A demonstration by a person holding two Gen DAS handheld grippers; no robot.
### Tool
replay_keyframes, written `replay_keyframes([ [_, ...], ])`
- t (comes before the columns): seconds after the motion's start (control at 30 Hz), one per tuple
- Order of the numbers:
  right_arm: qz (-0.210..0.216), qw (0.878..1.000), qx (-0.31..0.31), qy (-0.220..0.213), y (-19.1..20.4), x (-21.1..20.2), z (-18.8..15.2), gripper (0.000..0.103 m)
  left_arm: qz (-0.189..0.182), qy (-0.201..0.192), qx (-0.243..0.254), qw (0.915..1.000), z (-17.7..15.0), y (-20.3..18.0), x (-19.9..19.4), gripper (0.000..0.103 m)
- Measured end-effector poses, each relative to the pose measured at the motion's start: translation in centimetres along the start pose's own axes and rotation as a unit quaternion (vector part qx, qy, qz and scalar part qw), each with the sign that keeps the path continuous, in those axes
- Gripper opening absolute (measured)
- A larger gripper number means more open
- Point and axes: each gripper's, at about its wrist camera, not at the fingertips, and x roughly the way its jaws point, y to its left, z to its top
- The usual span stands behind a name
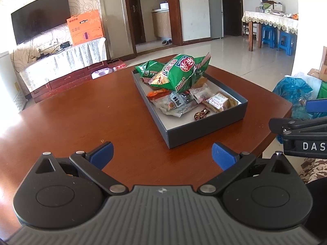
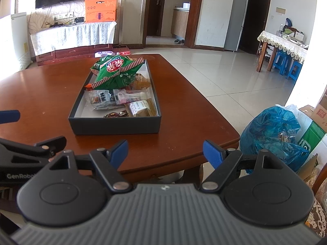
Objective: Organize snacks
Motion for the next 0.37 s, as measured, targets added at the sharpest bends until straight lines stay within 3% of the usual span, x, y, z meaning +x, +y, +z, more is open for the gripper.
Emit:
replay_keyframes([
  [0.1, 0.000, 1.000, 0.000, 0.000, -0.03, -0.03, 0.00, 0.082, 0.001, -0.012, 0.001, 0.9999, -0.01, -0.02, -0.38, 0.103],
  [0.37, 0.000, 1.000, -0.001, 0.000, -0.05, -0.03, -0.03, 0.082, 0.007, -0.002, -0.028, 0.9996, 0.31, 0.92, -0.26, 0.103],
])
